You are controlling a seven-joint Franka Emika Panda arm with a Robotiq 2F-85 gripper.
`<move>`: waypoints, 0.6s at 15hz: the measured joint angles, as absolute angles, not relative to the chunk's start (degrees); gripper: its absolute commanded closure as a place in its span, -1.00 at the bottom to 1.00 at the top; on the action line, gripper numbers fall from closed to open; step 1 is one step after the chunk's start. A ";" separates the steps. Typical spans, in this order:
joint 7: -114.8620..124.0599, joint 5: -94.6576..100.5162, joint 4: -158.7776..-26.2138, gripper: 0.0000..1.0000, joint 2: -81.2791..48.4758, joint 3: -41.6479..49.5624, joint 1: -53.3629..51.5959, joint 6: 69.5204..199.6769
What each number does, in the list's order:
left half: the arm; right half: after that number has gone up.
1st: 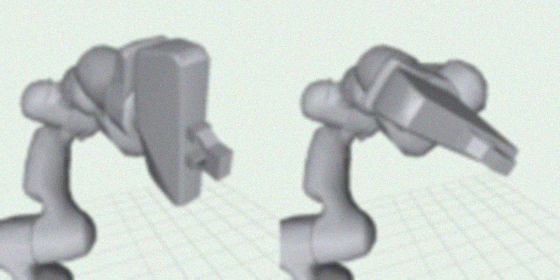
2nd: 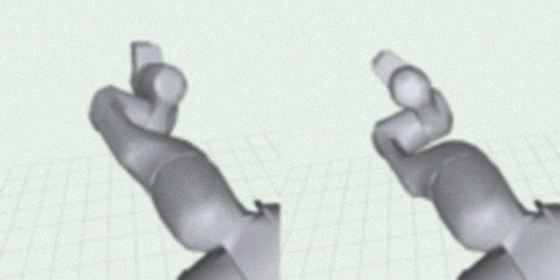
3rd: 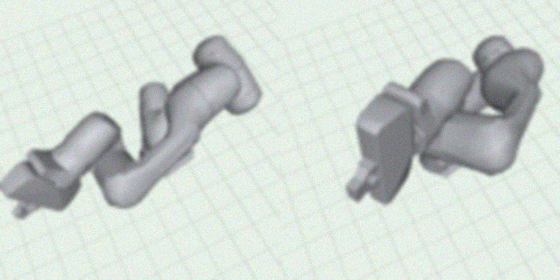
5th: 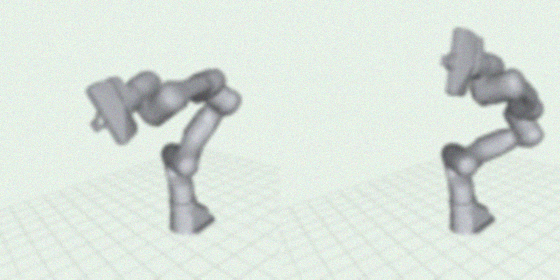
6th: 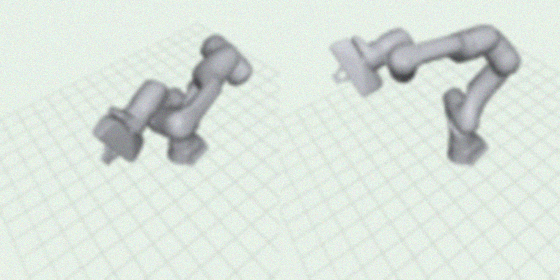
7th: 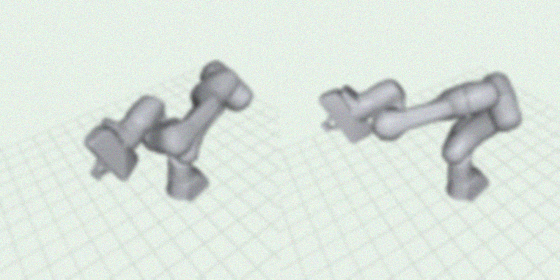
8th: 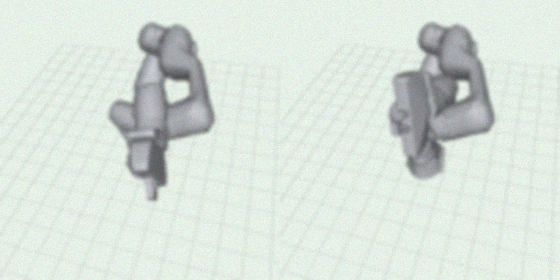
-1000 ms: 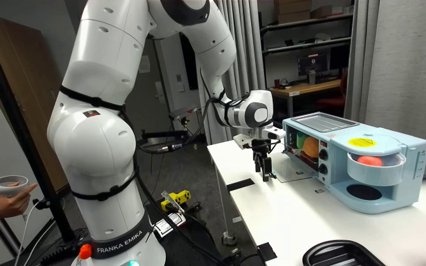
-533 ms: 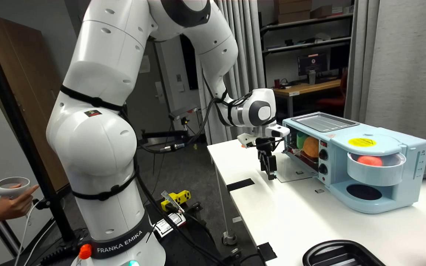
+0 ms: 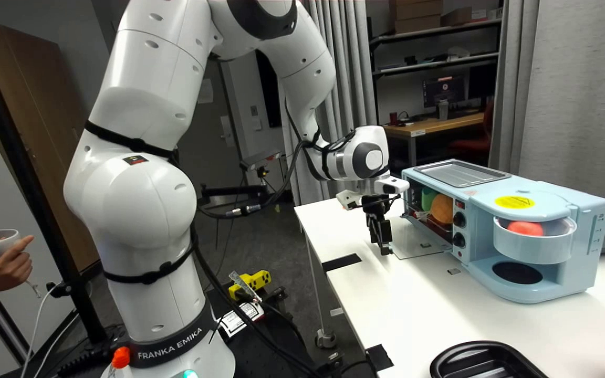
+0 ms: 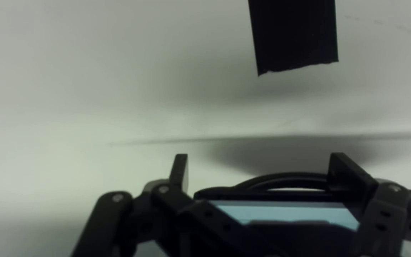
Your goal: Close the toaster oven
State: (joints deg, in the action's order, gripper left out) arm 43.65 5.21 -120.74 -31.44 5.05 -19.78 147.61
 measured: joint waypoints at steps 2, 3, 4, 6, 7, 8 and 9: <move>46.15 7.34 -121.29 -1.00 -30.54 6.14 -21.30 147.67; 47.57 8.57 -121.70 -1.00 -29.85 6.73 -22.11 147.71; 49.07 9.92 -122.18 -1.00 -29.04 7.23 -22.84 147.73; 52.37 13.04 -123.16 -1.00 -27.13 8.15 -24.10 147.74; 54.04 14.68 -123.61 -1.00 -26.16 8.48 -24.57 147.74; 55.72 16.39 -124.01 -1.00 -25.21 8.70 -24.87 147.74; 57.22 17.93 -124.40 -1.00 -24.31 8.76 -24.97 147.74</move>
